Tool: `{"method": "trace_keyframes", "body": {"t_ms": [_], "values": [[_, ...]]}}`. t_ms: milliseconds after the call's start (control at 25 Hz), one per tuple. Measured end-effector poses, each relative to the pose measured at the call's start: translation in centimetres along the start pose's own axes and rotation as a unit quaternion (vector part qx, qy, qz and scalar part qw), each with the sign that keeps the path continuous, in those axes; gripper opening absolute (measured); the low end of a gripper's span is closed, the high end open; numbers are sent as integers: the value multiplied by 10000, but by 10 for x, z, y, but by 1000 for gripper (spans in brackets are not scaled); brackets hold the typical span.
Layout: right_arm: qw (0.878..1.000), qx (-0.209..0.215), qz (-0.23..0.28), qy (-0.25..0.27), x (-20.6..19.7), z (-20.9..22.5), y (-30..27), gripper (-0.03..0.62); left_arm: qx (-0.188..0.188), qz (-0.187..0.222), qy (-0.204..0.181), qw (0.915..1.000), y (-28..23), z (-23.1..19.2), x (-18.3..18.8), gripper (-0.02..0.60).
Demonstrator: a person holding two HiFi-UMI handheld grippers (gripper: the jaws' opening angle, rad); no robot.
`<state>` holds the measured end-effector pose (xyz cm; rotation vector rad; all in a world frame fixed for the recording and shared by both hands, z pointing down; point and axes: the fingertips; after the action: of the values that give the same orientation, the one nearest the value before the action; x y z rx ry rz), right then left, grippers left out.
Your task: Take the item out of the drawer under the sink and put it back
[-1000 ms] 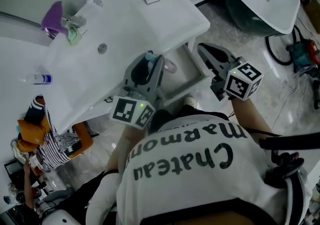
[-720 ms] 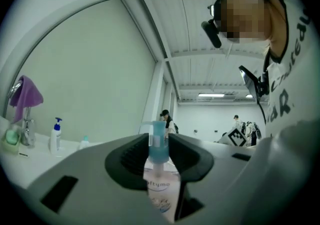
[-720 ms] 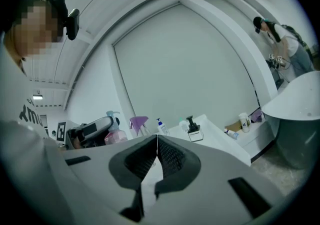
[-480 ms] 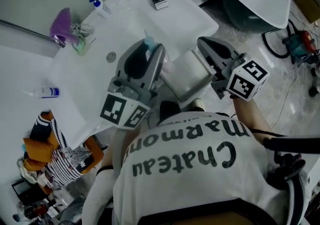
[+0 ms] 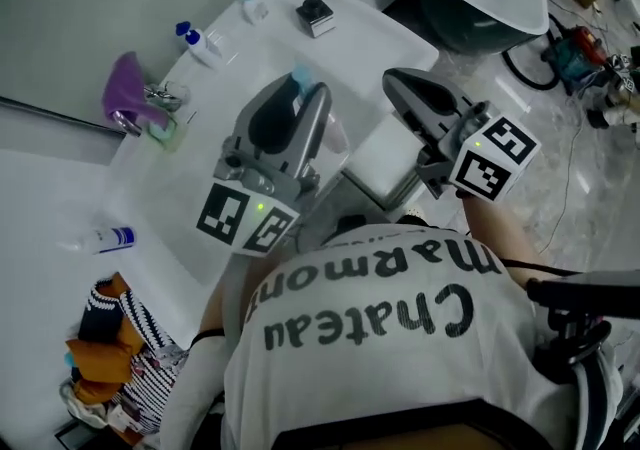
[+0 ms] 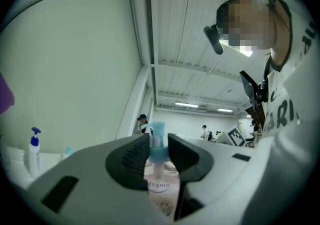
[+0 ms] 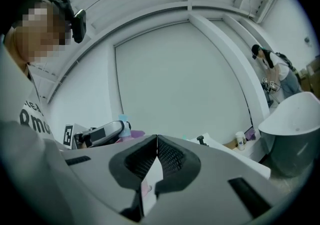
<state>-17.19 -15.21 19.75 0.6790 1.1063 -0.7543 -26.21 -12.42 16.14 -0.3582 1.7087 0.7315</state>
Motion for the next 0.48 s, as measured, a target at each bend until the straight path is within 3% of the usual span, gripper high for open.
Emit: {"method": "trace_keyframes", "body": {"t_ms": [280, 480], "values": [[9982, -575, -115, 125, -2, -1, -5, 12, -148, -10, 282, 9995, -6, -37, 1, 117], [9969, -765, -97, 125, -4, 4, -2, 12, -179, 41, 273, 9995, -8, -51, -5, 115]]}}
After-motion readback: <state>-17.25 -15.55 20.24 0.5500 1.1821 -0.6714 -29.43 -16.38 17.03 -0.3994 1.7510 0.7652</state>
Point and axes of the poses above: the fingertips, and each gripper's own axes: y backward along the fingers, z to its right, x out of its top, and after that the axes turned 5 degrees about z, right-handed
